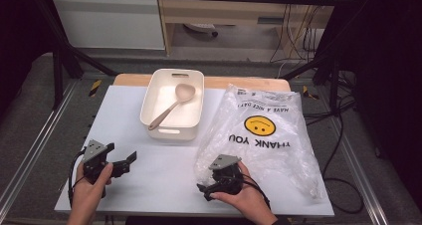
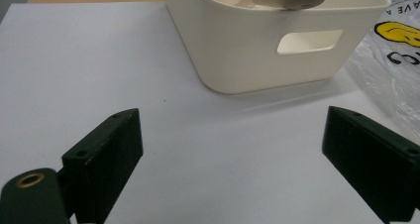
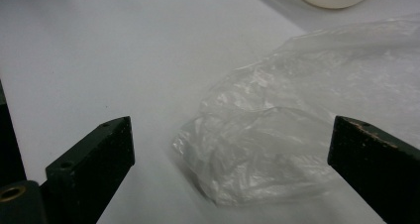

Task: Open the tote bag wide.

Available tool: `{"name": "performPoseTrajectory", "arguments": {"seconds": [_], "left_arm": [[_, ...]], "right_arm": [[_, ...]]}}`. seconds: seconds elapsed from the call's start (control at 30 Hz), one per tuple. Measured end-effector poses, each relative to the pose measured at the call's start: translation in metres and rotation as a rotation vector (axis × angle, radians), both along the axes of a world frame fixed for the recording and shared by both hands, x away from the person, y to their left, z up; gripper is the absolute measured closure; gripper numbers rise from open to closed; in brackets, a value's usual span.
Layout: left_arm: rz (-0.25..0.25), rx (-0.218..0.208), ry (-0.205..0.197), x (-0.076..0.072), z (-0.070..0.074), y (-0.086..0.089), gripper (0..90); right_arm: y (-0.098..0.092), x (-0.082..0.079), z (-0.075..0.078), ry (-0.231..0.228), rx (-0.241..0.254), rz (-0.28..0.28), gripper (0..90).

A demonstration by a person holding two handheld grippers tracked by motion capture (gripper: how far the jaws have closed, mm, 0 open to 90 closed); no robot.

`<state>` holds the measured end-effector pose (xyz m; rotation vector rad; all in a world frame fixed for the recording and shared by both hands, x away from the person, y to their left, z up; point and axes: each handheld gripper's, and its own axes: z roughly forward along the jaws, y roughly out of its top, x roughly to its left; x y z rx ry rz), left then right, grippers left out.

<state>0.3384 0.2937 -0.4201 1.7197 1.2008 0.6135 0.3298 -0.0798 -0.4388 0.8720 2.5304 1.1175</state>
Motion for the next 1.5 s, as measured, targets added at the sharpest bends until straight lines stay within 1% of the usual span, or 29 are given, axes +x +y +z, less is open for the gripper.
{"name": "performPoseTrajectory", "arguments": {"seconds": [0.07, 0.13, 0.2, 0.23, 0.3, 0.33, 0.37, 0.43, 0.53, 0.6, 0.63, 0.67, 0.77, 0.8, 0.9, 0.97, 1.13, 1.27, 1.3, 1.37, 1.43, 1.5], "left_arm": [[-0.001, -0.001, -0.001, 0.0, 0.0, 0.0, 8.3], [-0.001, -0.001, -0.001, 0.0, 0.0, 0.0, 8.3], [0.0, -0.001, 0.0, 0.0, 0.0, 0.0, 8.3], [-0.001, -0.001, 0.001, 0.0, 0.0, 0.0, 8.3], [-0.003, 0.003, 0.004, 0.001, -0.001, 0.0, 8.3], [-0.004, 0.003, 0.005, 0.001, -0.001, -0.001, 8.3], [-0.004, 0.004, 0.003, 0.001, -0.001, -0.001, 8.3], [-0.002, 0.004, 0.005, 0.0, -0.001, -0.001, 8.3], [-0.001, 0.005, 0.008, 0.001, -0.001, -0.001, 8.4], [-0.001, 0.005, 0.007, 0.0, -0.001, -0.001, 8.3], [-0.002, 0.005, 0.007, 0.0, -0.001, -0.001, 8.4], [-0.001, 0.004, 0.007, 0.0, -0.001, -0.001, 8.4], [0.001, 0.002, 0.007, 0.0, -0.001, 0.0, 8.4], [0.002, 0.001, 0.008, 0.0, -0.001, 0.0, 8.4], [0.001, 0.004, 0.011, 0.001, -0.001, 0.0, 8.4], [-0.001, 0.008, 0.012, 0.001, -0.001, 0.0, 8.4], [0.002, 0.005, 0.01, 0.0, -0.001, 0.0, 8.4], [-0.001, 0.006, 0.013, 0.001, -0.001, 0.0, 8.4], [0.0, 0.006, 0.012, 0.001, -0.001, 0.0, 8.4], [-0.002, 0.006, 0.011, 0.001, -0.001, -0.001, 8.4], [-0.001, 0.006, 0.012, 0.0, -0.001, 0.0, 8.4], [-0.001, 0.006, 0.012, 0.0, -0.001, 0.0, 8.4]], "right_arm": [[0.006, 0.0, -0.003, 0.003, -0.017, 0.011, 6.9], [0.01, 0.0, -0.006, -0.002, -0.041, 0.015, 10.7], [0.011, 0.002, -0.009, -0.007, -0.071, 0.02, 18.4], [0.011, 0.002, -0.01, -0.004, -0.076, 0.017, 22.0], [0.011, 0.006, -0.013, 0.01, -0.087, 0.015, 32.7], [0.01, 0.008, -0.013, 0.026, -0.069, 0.021, 38.0], [0.009, 0.009, -0.013, 0.02, -0.062, 0.022, 46.5], [0.008, 0.012, -0.013, 0.016, -0.055, 0.026, 55.7], [0.008, 0.017, -0.012, 0.026, -0.043, 0.016, 74.2], [0.008, 0.021, -0.012, 0.036, -0.032, 0.011, 83.1], [0.007, 0.024, -0.013, 0.041, -0.026, 0.006, 85.9], [0.007, 0.026, -0.013, 0.057, -0.008, -0.005, 87.1], [0.004, 0.033, -0.013, 0.051, 0.01, -0.044, 87.7], [0.002, 0.035, -0.013, 0.05, 0.024, -0.059, 87.7], [-0.002, 0.04, -0.009, 0.041, 0.054, -0.091, 87.7], [-0.003, 0.043, -0.009, 0.042, 0.067, -0.106, 87.7], [-0.003, 0.052, -0.008, 0.034, 0.073, -0.128, 87.7], [-0.003, 0.065, -0.007, 0.018, 0.08, -0.161, 87.6], [-0.002, 0.068, -0.007, 0.016, 0.086, -0.167, 87.6], [0.001, 0.075, -0.009, 0.007, 0.078, -0.178, 87.5], [0.003, 0.085, -0.01, 0.012, 0.09, -0.202, 87.5], [0.005, 0.095, -0.012, 0.008, 0.086, -0.231, 87.4]]}}
